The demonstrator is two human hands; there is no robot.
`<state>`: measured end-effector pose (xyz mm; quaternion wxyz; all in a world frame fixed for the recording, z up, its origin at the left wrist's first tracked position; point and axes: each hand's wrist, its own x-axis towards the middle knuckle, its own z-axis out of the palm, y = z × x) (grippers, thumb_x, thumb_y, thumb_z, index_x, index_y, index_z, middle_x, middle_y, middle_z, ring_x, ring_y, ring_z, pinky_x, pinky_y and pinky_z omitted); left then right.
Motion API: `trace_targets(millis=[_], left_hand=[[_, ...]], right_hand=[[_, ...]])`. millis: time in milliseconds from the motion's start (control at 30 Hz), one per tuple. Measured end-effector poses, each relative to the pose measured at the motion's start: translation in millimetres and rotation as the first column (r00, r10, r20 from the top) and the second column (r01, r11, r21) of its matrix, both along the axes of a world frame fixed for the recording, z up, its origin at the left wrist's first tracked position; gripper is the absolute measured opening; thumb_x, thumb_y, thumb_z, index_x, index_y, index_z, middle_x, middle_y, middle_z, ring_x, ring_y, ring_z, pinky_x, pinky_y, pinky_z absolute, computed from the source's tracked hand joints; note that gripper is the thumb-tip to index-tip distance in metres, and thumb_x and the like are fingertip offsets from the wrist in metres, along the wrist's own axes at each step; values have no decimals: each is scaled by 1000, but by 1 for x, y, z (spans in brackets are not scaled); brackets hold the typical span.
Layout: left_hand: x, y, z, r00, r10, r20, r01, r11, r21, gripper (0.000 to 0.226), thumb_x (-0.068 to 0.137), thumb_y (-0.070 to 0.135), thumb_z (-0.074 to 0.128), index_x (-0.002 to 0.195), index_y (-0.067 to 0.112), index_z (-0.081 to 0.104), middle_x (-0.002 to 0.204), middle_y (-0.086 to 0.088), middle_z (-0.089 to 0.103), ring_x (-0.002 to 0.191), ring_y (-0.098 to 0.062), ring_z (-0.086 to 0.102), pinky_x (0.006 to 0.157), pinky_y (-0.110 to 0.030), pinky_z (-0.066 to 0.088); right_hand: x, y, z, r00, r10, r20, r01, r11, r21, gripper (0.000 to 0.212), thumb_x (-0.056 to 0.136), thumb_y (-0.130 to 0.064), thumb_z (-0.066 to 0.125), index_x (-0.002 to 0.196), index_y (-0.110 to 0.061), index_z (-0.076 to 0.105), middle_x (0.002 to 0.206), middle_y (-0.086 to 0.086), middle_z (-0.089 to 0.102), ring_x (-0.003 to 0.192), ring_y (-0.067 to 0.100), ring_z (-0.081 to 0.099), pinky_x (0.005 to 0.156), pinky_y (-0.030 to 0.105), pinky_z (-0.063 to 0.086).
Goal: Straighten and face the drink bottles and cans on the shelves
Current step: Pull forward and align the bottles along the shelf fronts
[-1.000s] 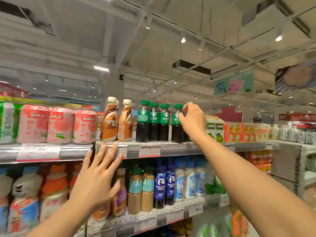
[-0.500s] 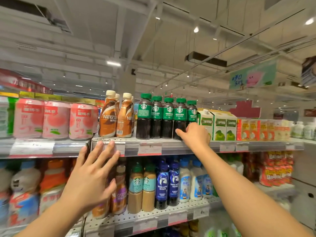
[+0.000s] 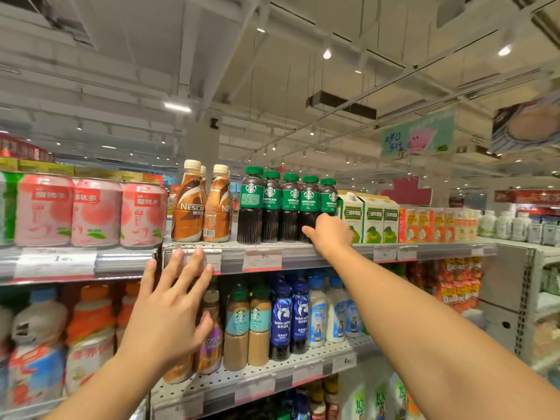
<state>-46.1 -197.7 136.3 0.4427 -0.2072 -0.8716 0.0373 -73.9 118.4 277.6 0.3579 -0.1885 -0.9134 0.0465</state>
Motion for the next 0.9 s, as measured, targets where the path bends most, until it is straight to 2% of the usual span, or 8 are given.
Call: trace_targets(millis=[100, 233, 333, 400, 467, 600, 767, 900], left_hand=[[5, 1, 6, 999, 31, 26, -31, 999, -24, 75, 79, 55, 43, 143, 18, 57, 158, -12, 41, 145, -40, 37, 115, -65, 25], [17, 8, 27, 1000, 7, 4, -8, 999, 33, 61, 80, 48, 40, 123, 17, 70, 138, -13, 60, 126, -38, 51, 101, -56, 40], [22, 36, 41, 997, -78, -30, 80, 992, 98, 60, 85, 44, 38, 128, 13, 66, 138, -11, 59, 125, -33, 52, 101, -50, 47], [22, 63, 46, 995, -98, 8, 96, 990, 105, 66, 88, 48, 35, 141, 15, 56, 150, -9, 51, 137, -29, 46, 111, -47, 43], [16, 89, 45, 994, -68, 84, 57, 991, 117, 75, 90, 55, 28, 155, 19, 37, 165, -5, 29, 151, -25, 28, 122, -44, 30], [-1, 124, 46, 990, 42, 136, -59, 990, 126, 86, 90, 64, 13, 163, 19, 10, 169, -1, -7, 157, -20, 0, 127, -45, 10], [-9, 143, 44, 975, 166, 147, -189, 969, 160, 86, 93, 68, 8, 163, 19, 4, 168, -2, -15, 156, -18, -5, 127, -46, 5], [-10, 152, 44, 957, 238, 167, -264, 952, 157, 86, 94, 71, 10, 163, 19, 0, 168, -1, -16, 156, -18, -5, 127, -47, 4]], right_hand=[[5, 5, -4, 999, 41, -22, -42, 998, -43, 45, 97, -59, 56, 85, -15, 57, 84, 5, 59, 83, 30, 58, 66, 34, 45], [12, 38, -12, 990, 70, -120, -77, 996, -51, 40, 95, -53, 59, 91, -15, 70, 86, 8, 70, 86, 33, 67, 70, 36, 56], [17, 72, -18, 991, 56, -124, -55, 998, 13, 40, 95, -54, 60, 90, -15, 70, 85, 7, 70, 82, 30, 67, 71, 38, 59], [15, 86, -26, 991, 71, -117, -60, 993, 99, 42, 95, -56, 59, 90, -16, 67, 84, 6, 69, 81, 30, 68, 70, 39, 59], [11, 95, -34, 981, 127, -147, -102, 981, 162, 40, 95, -57, 58, 92, -17, 66, 83, 5, 69, 79, 30, 67, 68, 38, 58], [-1, 111, -33, 961, 232, -151, -194, 954, 228, 45, 96, -59, 55, 83, -19, 69, 74, 2, 63, 77, 27, 66, 62, 33, 51], [-16, 121, -30, 952, 267, -150, -239, 953, 185, 48, 95, -64, 54, 85, -19, 67, 74, 0, 56, 71, 23, 53, 59, 30, 42], [-22, 123, -33, 933, 296, -207, -263, 950, 170, 47, 94, -63, 58, 84, -18, 69, 71, -1, 54, 69, 22, 54, 59, 30, 46]])
